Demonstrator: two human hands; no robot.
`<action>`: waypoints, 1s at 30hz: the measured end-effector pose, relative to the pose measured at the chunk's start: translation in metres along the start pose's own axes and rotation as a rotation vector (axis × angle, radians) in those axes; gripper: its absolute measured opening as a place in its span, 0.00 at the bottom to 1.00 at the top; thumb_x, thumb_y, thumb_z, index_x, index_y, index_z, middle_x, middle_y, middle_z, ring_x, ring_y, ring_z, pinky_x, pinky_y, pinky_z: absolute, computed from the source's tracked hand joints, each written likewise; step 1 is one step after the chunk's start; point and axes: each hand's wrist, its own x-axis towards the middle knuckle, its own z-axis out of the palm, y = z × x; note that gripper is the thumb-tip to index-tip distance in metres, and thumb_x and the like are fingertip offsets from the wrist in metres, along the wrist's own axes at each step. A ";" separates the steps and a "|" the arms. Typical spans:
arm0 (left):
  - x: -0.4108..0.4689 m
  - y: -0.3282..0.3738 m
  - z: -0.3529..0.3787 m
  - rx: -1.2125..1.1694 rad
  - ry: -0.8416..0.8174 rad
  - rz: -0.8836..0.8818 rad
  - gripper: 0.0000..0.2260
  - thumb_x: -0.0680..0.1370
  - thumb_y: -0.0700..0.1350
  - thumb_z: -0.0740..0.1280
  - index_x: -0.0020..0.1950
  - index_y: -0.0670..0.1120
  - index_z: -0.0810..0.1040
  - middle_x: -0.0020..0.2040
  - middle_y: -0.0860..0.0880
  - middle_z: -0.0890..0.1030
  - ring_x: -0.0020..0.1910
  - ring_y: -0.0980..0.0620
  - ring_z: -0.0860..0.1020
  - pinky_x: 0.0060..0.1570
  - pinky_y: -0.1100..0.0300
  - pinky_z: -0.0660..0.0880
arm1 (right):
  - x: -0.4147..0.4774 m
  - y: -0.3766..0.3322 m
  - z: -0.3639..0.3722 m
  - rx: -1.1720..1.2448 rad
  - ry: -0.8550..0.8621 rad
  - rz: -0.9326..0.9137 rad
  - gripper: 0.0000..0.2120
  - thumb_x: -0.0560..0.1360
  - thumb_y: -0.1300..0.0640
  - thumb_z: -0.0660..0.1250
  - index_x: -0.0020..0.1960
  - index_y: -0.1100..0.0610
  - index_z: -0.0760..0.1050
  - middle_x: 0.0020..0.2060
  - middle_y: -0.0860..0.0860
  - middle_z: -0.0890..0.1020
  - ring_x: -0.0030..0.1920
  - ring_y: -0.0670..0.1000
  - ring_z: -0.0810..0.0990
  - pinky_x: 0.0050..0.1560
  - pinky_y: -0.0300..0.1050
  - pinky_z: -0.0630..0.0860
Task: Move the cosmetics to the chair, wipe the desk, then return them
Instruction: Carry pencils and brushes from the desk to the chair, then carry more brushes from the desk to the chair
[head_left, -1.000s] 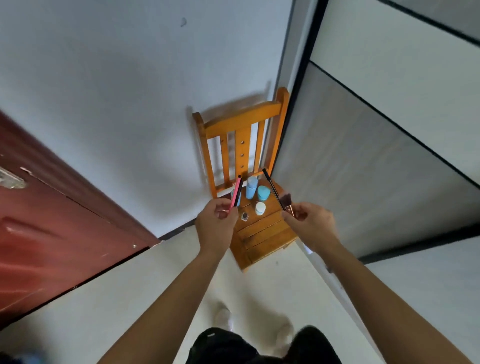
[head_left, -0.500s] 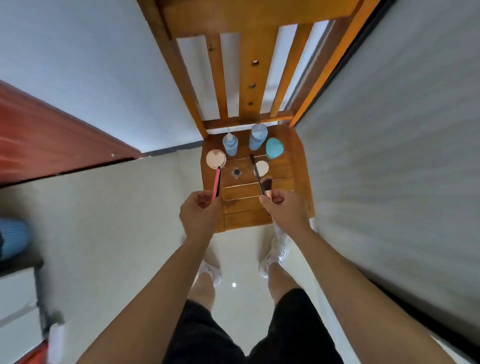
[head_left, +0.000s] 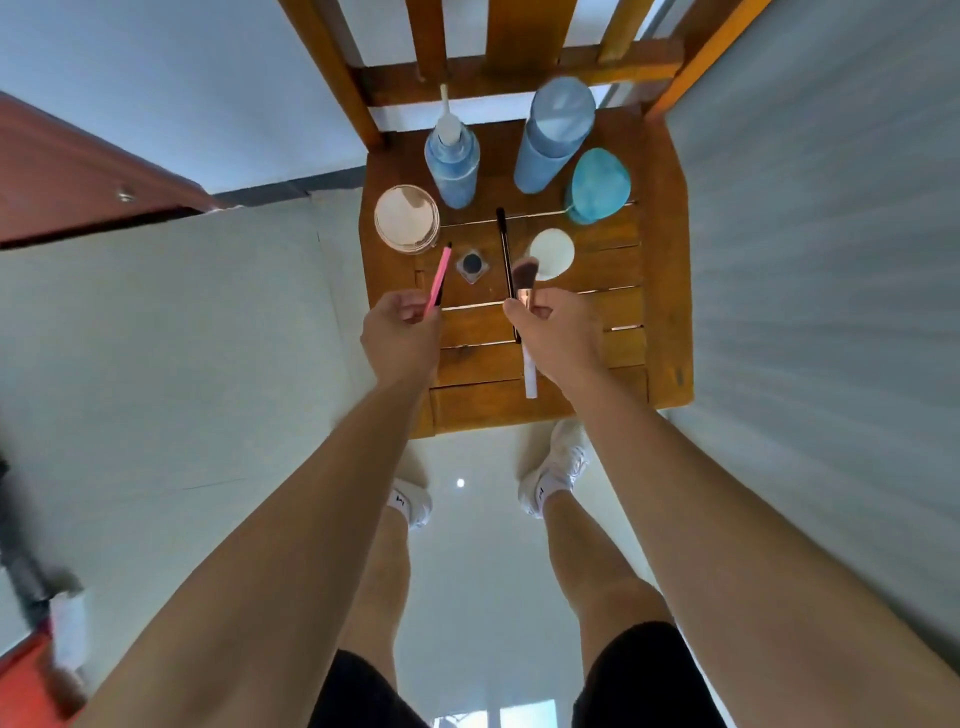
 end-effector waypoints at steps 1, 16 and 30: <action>0.006 0.000 0.004 -0.003 0.004 0.000 0.07 0.76 0.47 0.72 0.53 0.52 0.80 0.49 0.57 0.81 0.47 0.57 0.79 0.54 0.58 0.78 | 0.004 0.000 0.005 0.001 0.010 -0.004 0.10 0.77 0.41 0.68 0.48 0.48 0.79 0.39 0.42 0.81 0.40 0.45 0.80 0.36 0.34 0.72; -0.018 0.021 -0.061 0.248 -0.009 0.365 0.21 0.81 0.59 0.60 0.71 0.53 0.71 0.72 0.51 0.73 0.70 0.47 0.71 0.66 0.49 0.67 | -0.047 -0.026 -0.051 -0.162 0.225 -0.121 0.20 0.81 0.39 0.61 0.68 0.48 0.73 0.61 0.46 0.81 0.60 0.49 0.79 0.50 0.38 0.74; -0.191 0.240 -0.384 0.479 0.611 1.082 0.26 0.84 0.55 0.56 0.79 0.44 0.60 0.79 0.38 0.55 0.78 0.37 0.54 0.70 0.34 0.58 | -0.252 -0.287 -0.227 -0.220 0.801 -1.049 0.31 0.84 0.38 0.52 0.81 0.52 0.55 0.81 0.58 0.54 0.80 0.57 0.53 0.79 0.45 0.42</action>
